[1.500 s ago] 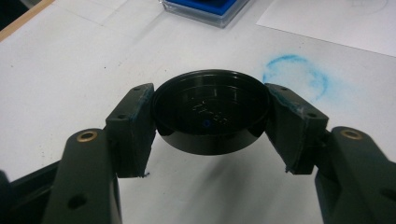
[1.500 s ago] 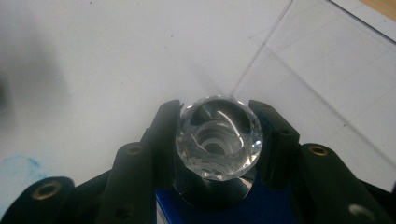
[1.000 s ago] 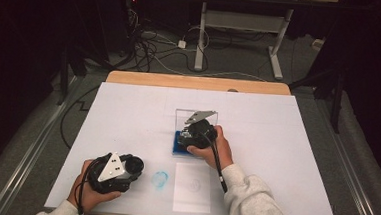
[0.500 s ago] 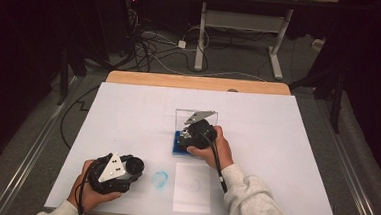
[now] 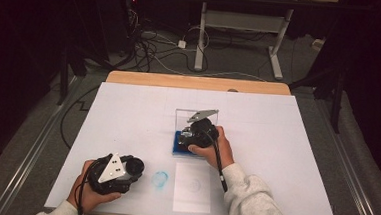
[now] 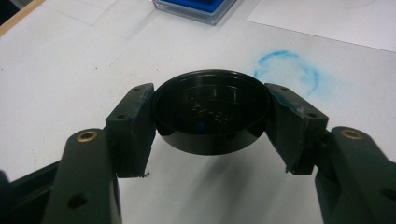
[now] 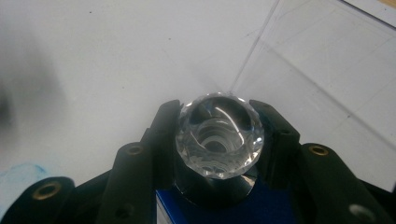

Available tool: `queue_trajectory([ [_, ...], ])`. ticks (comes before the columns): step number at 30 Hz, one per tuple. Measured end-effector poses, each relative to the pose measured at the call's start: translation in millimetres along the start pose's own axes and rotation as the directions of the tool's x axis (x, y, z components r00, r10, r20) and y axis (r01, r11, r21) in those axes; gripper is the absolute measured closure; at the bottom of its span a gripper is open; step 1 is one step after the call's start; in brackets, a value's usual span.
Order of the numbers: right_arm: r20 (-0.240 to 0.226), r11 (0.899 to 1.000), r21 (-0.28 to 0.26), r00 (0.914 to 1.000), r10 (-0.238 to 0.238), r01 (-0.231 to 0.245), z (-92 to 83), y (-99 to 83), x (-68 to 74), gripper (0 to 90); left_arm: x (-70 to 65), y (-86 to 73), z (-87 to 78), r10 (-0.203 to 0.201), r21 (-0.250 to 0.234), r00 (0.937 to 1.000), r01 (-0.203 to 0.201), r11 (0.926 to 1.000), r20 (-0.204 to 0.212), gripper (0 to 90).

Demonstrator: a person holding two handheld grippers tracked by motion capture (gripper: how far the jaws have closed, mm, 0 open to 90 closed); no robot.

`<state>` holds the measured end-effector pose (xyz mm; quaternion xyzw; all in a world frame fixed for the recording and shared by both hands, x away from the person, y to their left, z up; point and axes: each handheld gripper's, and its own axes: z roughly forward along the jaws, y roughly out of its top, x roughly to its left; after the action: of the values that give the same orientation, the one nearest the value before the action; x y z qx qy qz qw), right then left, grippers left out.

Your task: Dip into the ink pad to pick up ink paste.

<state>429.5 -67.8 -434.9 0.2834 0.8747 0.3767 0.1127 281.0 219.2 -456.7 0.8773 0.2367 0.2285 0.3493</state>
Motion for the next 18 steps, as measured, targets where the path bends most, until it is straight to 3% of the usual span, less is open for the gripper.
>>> queue_trajectory([
  [3,0.020,0.999,0.017,0.9993,-0.032,0.031,-4.1,3.2,3.4,56.6,0.7,0.0,-0.2,-0.002,-0.001,1.0000,0.002,1.0000,0.000,36.4],
  [6,0.020,0.999,-0.020,0.9994,-0.030,0.030,-16.7,6.9,2.7,56.6,1.2,0.2,0.8,0.000,0.004,1.0000,0.000,1.0000,0.001,36.4],
  [10,0.035,0.998,-0.032,0.9984,-0.045,0.046,-33.1,9.9,0.8,56.6,1.1,0.6,1.1,0.001,0.003,1.0000,-0.001,1.0000,0.001,36.4],
  [18,0.066,1.000,-0.002,0.9978,-0.010,0.010,-41.8,-5.1,-12.2,56.6,1.3,1.6,0.9,0.011,-0.002,0.9999,-0.011,0.9999,-0.010,36.4],
])
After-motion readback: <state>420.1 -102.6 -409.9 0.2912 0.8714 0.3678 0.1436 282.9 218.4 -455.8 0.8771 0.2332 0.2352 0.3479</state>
